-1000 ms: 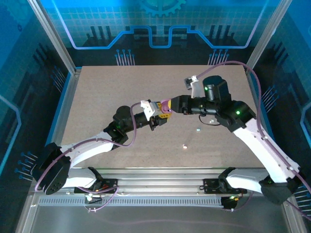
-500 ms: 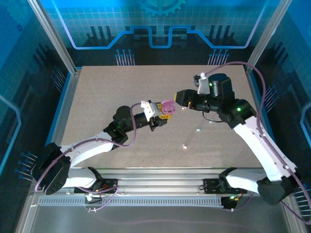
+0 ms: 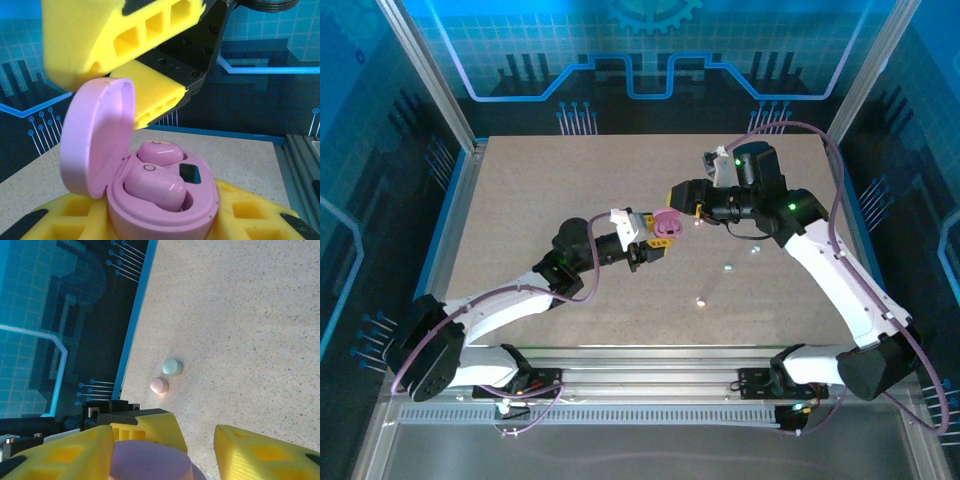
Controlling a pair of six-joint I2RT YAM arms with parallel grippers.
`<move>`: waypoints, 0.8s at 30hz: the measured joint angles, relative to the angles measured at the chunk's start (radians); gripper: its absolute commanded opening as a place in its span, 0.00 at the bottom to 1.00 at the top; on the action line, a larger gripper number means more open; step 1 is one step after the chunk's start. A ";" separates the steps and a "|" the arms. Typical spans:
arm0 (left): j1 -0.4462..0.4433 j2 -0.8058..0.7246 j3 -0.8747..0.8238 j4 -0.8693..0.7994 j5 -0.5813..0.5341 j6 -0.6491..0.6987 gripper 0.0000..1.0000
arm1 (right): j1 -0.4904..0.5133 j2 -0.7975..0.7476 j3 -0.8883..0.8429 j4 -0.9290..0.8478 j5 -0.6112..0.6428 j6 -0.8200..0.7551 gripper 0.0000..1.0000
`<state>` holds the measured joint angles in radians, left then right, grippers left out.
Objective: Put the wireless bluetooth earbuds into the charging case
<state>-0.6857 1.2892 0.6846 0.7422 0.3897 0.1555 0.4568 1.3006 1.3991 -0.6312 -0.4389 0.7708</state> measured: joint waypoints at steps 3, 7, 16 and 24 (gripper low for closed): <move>0.000 -0.002 0.000 -0.001 0.000 -0.001 0.37 | -0.003 0.001 0.000 -0.004 -0.016 0.000 0.55; 0.000 -0.002 0.000 -0.002 0.000 -0.006 0.37 | -0.005 0.000 -0.007 -0.007 -0.031 -0.001 0.54; 0.000 -0.009 0.000 0.001 0.000 -0.022 0.37 | -0.027 -0.071 -0.118 0.014 -0.077 0.012 0.56; 0.000 -0.017 0.000 0.000 0.011 -0.045 0.37 | -0.091 -0.132 -0.280 0.189 -0.259 0.090 0.53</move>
<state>-0.6857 1.2724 0.6846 0.7422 0.4007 0.1108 0.3656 1.1687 1.1187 -0.4419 -0.6975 0.8608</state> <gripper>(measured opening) 0.383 0.543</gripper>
